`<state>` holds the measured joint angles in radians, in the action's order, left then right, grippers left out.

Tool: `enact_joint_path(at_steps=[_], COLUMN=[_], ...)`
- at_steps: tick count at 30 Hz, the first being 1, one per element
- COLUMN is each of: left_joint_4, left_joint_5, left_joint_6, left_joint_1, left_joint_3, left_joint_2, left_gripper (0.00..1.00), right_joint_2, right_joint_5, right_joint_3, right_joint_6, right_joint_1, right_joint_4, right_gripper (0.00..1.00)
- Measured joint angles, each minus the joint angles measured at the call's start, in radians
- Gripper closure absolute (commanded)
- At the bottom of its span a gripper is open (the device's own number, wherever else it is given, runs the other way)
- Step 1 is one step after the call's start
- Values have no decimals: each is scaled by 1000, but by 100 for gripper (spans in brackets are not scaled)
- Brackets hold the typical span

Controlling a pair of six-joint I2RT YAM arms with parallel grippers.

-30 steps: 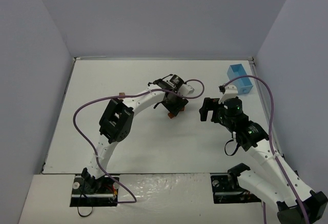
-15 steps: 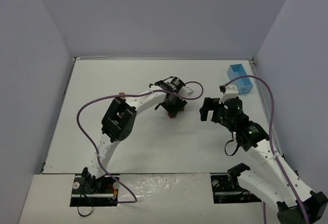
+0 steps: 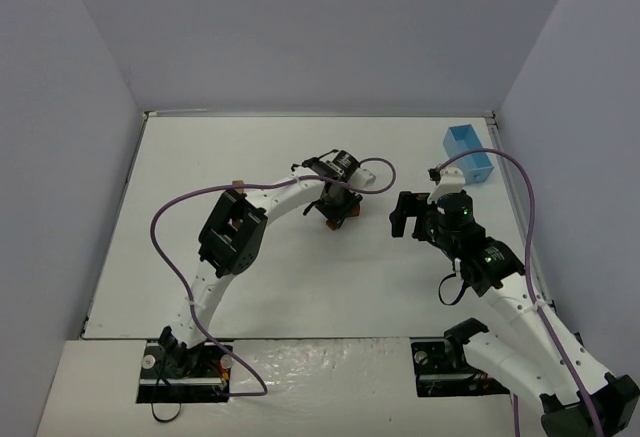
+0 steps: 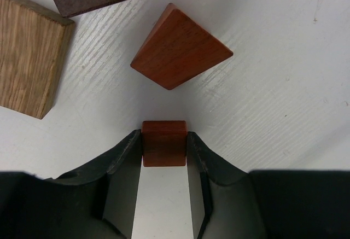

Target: Build the wood block tower

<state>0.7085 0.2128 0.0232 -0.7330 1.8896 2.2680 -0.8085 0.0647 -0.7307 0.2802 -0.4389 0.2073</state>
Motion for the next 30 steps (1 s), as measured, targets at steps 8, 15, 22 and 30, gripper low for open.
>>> enact_joint_path(at_steps=[8, 15, 22, 30], left_joint_4=[3, -6, -8, -8], left_joint_5=[-47, -121, -218, -257], left_joint_6=[78, 213, 297, 346], left_joint_1=[34, 207, 402, 476], left_joint_3=[-50, -91, -121, -122], left_joint_2=[-100, -281, -310, -214], left_gripper=[96, 96, 95, 95], right_joint_2=[-5, -72, -127, -149], right_joint_5=[0, 0, 0, 0], right_joint_3=[0, -12, -23, -31], right_joint_6=[-1, -8, -28, -40], right_joint_1=[0, 0, 0, 0], right_joint_4=[0, -1, -1, -1], right_gripper=[5, 5, 5, 5])
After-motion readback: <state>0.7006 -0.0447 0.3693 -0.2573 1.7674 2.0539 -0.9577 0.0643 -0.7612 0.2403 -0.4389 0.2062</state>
